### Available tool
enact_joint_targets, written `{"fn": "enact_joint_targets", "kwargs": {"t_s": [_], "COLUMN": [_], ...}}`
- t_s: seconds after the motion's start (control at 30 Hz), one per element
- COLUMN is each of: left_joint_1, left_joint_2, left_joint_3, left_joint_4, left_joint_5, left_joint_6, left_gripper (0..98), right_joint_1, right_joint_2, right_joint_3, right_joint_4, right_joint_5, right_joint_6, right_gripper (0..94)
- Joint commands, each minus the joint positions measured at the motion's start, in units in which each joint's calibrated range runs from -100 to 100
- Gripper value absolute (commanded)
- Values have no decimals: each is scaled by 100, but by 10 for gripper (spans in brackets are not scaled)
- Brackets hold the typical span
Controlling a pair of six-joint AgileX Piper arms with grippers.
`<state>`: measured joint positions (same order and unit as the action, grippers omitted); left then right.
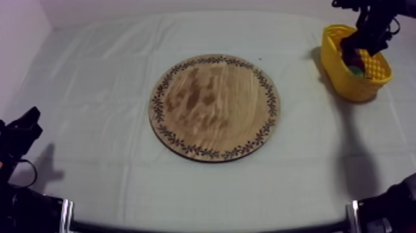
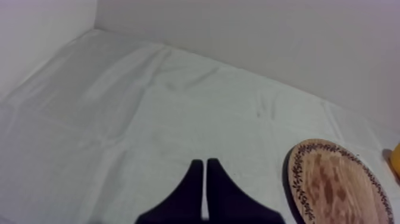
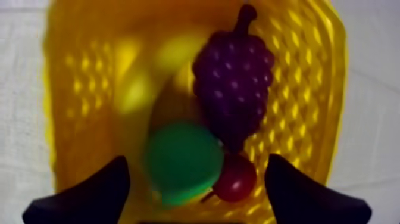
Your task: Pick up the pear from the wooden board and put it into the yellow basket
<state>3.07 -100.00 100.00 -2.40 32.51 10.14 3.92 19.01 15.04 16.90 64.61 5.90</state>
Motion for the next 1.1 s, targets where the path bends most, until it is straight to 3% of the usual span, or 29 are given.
{"fn": "enact_joint_targets", "kwargs": {"t_s": [0.0, 0.27, 0.47, 0.7, 0.87, 1.07], "left_joint_1": [1, 1, 1, 1, 1, 1], "left_joint_2": [0, 0, 0, 0, 0, 0], "left_joint_3": [0, 0, 0, 0, 0, 0], "left_joint_4": [-2, -2, -2, -2, -2, -2], "left_joint_5": [-1, -1, -1, -1, -1, -1], "left_joint_6": [-1, -1, -1, -1, -1, -1], "left_gripper": [1, 1, 1, 1, 1, 1], "right_joint_1": [-27, -220, -324, -324, -377, -448], "right_joint_2": [-97, -1233, -2658, -4481, -5810, -7333], "right_joint_3": [-67, 336, 1628, 3491, 4724, 6064], "right_joint_4": [-9, 48, 203, 149, -113, -869], "right_joint_5": [-7, -744, -1917, -3372, -4014, -4422], "right_joint_6": [9, -131, -447, -572, -342, 325], "right_gripper": [658, 609, 576, 504, 451, 395]}}
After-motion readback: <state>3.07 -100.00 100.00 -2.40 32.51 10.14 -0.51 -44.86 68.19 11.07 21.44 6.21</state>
